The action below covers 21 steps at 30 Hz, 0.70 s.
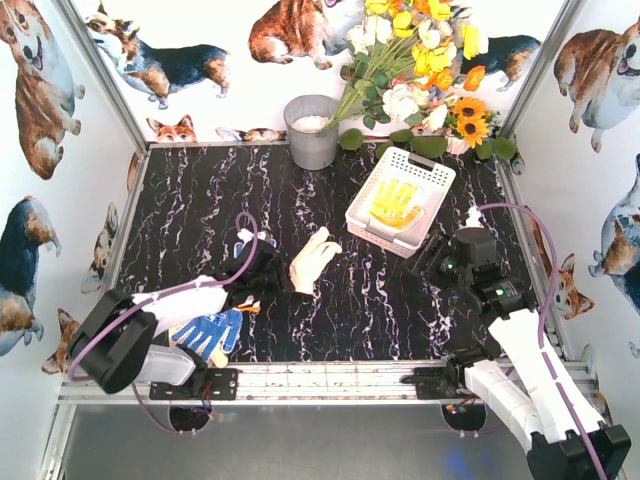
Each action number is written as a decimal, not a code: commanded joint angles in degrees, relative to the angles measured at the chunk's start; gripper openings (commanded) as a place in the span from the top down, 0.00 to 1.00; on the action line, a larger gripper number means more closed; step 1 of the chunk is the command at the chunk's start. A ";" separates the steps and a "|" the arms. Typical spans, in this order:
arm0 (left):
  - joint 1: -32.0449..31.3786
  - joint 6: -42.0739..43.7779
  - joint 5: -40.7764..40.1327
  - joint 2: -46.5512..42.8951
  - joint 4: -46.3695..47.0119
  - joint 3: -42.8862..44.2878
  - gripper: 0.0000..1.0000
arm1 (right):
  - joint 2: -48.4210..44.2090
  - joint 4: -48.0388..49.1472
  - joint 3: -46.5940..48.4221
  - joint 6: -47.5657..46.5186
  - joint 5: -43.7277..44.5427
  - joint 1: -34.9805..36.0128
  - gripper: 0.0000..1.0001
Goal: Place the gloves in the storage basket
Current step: Pick up the glove from the center of the board.
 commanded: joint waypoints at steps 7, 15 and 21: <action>-0.73 -2.63 2.13 4.75 3.15 1.48 0.62 | -3.75 -1.98 -0.46 1.85 -0.23 0.50 0.48; -3.91 -3.57 2.88 6.08 5.12 1.54 0.74 | -0.77 -0.97 0.74 -0.01 -2.08 1.77 0.49; -12.56 -1.51 1.47 9.10 5.93 6.18 0.93 | 0.67 0.98 -0.01 0.34 -3.44 4.07 0.51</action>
